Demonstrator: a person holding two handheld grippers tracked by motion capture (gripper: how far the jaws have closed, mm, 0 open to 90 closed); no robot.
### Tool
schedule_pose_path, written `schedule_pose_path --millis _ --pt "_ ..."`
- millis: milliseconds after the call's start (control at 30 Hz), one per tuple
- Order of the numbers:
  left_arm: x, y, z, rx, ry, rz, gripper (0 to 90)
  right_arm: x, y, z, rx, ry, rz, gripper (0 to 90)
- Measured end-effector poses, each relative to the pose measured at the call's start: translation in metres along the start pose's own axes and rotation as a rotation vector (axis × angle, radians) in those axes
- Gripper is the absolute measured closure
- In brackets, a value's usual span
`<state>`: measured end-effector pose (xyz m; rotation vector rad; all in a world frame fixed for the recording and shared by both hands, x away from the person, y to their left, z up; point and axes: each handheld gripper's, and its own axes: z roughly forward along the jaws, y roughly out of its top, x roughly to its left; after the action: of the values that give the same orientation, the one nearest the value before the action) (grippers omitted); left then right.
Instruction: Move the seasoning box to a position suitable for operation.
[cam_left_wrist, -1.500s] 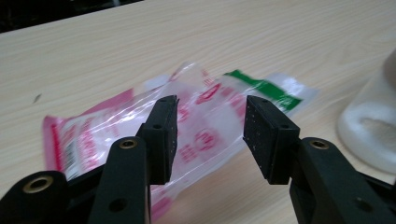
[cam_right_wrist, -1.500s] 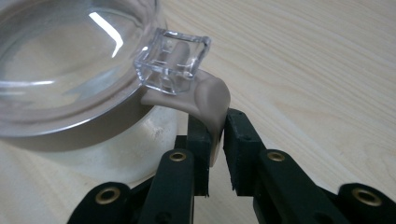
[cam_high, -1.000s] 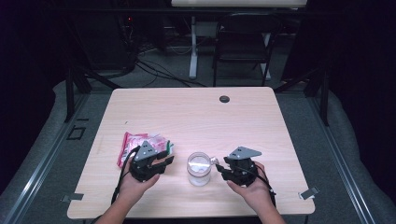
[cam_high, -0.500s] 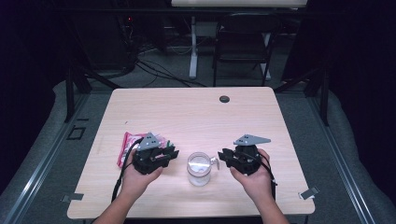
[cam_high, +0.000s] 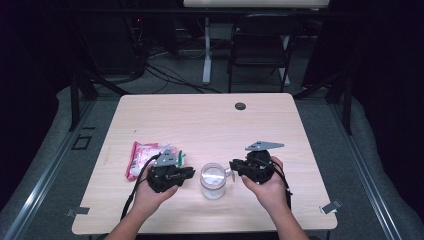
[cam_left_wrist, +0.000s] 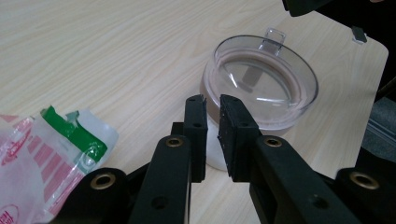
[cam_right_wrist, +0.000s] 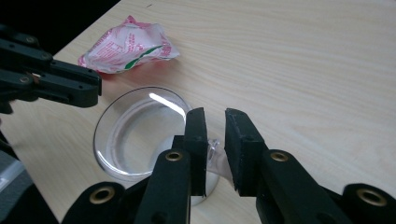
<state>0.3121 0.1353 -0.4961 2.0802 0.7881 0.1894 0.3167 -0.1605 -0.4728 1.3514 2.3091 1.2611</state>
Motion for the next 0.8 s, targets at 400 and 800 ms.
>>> schedule_pose_path --millis 400,800 --pt "-0.006 -0.011 0.014 0.046 -0.025 0.02 86.0 0.002 -0.006 0.01 0.035 0.01 0.019 85.3" --pt "-0.016 -0.011 0.02 0.087 -0.028 0.062 90.0 0.002 -0.007 0.011 0.031 -0.003 0.02 89.3"
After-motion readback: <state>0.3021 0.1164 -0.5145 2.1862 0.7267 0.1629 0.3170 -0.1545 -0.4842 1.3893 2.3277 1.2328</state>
